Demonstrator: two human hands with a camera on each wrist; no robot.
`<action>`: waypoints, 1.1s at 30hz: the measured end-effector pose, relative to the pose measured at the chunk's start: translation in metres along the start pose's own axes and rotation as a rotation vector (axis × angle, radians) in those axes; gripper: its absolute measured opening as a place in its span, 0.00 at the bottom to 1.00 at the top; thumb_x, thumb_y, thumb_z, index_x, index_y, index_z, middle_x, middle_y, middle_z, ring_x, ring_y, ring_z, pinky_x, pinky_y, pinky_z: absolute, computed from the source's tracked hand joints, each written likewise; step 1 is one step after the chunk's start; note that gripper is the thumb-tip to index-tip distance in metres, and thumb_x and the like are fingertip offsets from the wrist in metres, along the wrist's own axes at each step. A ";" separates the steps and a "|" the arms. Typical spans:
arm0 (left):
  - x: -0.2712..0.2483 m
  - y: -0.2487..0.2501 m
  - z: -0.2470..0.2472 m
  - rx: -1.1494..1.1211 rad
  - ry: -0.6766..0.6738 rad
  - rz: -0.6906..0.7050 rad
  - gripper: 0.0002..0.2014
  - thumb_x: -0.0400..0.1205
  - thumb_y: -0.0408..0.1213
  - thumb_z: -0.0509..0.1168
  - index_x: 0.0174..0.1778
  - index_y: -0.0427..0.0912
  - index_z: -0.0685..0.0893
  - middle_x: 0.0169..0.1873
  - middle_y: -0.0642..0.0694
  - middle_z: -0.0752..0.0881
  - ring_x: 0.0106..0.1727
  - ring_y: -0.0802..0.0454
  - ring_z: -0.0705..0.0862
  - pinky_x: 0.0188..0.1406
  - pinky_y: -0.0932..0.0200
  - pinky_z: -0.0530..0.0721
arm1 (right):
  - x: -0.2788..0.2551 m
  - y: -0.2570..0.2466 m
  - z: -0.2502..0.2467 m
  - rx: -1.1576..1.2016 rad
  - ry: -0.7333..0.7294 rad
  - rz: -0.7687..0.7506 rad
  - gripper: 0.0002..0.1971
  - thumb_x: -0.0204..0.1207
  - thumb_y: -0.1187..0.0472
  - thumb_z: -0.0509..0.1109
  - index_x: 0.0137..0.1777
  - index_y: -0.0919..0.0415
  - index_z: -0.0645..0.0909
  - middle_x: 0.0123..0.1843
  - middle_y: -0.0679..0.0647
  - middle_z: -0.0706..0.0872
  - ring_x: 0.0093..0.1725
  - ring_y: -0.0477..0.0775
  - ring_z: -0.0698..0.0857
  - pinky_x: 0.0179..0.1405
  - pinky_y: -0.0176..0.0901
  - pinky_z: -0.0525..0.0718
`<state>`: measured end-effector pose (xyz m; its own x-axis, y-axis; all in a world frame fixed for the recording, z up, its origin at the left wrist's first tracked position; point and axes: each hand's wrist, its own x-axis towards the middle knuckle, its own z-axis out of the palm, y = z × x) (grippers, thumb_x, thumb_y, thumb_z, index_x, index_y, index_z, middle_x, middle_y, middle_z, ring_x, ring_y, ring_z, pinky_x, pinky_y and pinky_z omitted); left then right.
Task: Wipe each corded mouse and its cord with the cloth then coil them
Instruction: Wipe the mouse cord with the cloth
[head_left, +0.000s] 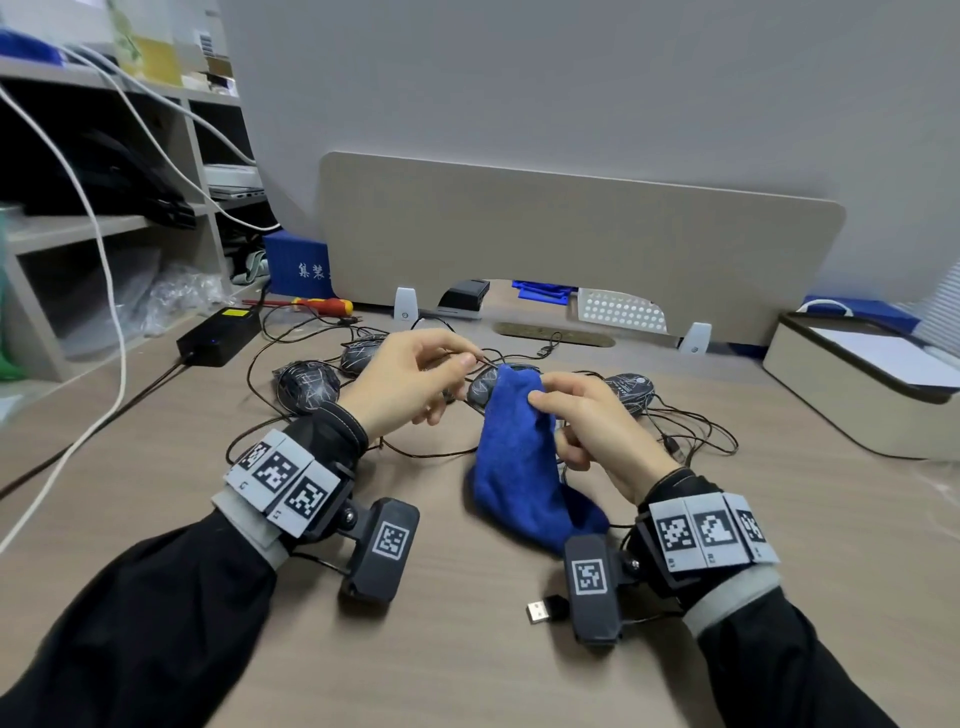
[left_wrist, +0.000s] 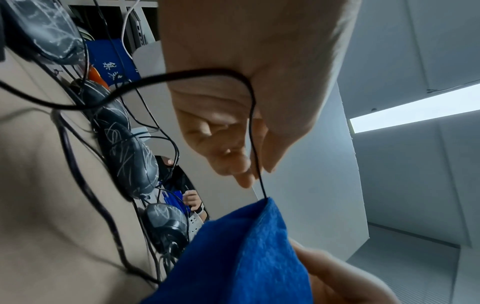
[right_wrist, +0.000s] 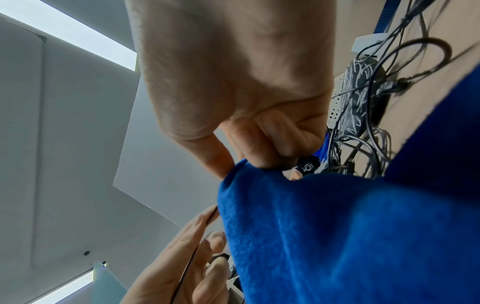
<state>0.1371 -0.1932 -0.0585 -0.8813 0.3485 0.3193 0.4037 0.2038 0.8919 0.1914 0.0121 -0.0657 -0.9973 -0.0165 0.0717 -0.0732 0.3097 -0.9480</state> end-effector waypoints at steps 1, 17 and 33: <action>-0.001 0.000 0.001 0.031 -0.028 0.022 0.06 0.87 0.31 0.64 0.51 0.35 0.86 0.27 0.46 0.83 0.18 0.51 0.74 0.15 0.66 0.66 | -0.001 0.000 0.001 -0.004 -0.016 -0.006 0.10 0.86 0.64 0.61 0.57 0.73 0.79 0.37 0.62 0.68 0.17 0.50 0.62 0.16 0.33 0.57; 0.001 0.004 0.014 -0.037 0.198 0.014 0.14 0.84 0.32 0.68 0.31 0.40 0.77 0.14 0.57 0.76 0.13 0.65 0.70 0.15 0.74 0.63 | 0.003 0.003 0.007 0.115 0.013 -0.097 0.13 0.86 0.65 0.64 0.50 0.79 0.83 0.37 0.55 0.88 0.35 0.44 0.86 0.32 0.30 0.79; 0.000 -0.002 0.020 -0.316 -0.076 -0.350 0.16 0.89 0.46 0.59 0.56 0.33 0.80 0.22 0.43 0.79 0.13 0.53 0.72 0.11 0.69 0.65 | 0.004 0.004 0.010 -0.043 -0.027 -0.112 0.11 0.84 0.59 0.68 0.42 0.65 0.83 0.31 0.45 0.80 0.34 0.41 0.77 0.33 0.36 0.71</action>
<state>0.1414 -0.1750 -0.0666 -0.9256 0.3772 -0.0319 -0.0194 0.0370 0.9991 0.1875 0.0037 -0.0721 -0.9827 -0.0792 0.1676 -0.1847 0.3453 -0.9201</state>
